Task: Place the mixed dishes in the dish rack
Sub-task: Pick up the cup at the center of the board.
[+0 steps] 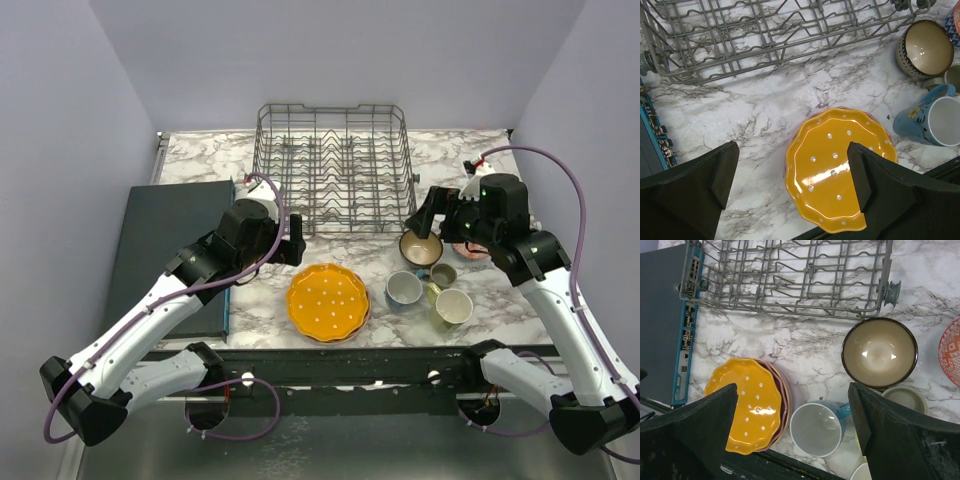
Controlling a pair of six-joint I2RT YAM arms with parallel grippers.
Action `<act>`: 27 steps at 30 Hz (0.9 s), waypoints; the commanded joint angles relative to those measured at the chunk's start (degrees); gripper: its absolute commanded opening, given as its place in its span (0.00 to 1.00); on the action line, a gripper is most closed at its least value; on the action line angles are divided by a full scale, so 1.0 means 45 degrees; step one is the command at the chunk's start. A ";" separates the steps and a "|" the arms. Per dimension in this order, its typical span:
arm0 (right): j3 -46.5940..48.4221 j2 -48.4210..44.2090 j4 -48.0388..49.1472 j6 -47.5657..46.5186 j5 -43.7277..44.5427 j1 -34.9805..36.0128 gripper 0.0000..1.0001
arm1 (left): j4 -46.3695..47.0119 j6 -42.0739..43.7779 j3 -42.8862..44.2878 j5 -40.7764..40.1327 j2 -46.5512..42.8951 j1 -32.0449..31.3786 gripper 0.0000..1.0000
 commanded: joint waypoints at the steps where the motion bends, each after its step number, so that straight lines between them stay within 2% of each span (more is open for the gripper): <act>1: 0.0828 -0.0005 -0.1031 -0.0177 -0.0552 0.0020 0.98 | 0.0313 0.0398 -0.0266 -0.0347 -0.0351 0.0004 0.99; 11: 0.1640 0.0534 -0.2450 -0.0204 -0.1526 0.0024 0.89 | 0.0319 0.0291 -0.0305 -0.0850 -0.0679 0.0019 0.99; 15: 0.1602 0.0654 -0.2839 -0.0076 -0.0967 0.0017 0.85 | 0.0318 0.0188 -0.0320 -0.0873 -0.0701 0.0006 0.99; 19: 0.1590 0.1086 -0.3670 -0.0013 0.0463 0.0020 0.80 | 0.0313 0.0173 -0.0315 -0.0814 -0.0732 0.0003 0.98; 27: 0.1037 0.1240 -0.3980 0.0353 0.0671 0.0223 0.71 | 0.0313 0.0155 -0.0325 -0.0912 -0.0741 0.0008 0.98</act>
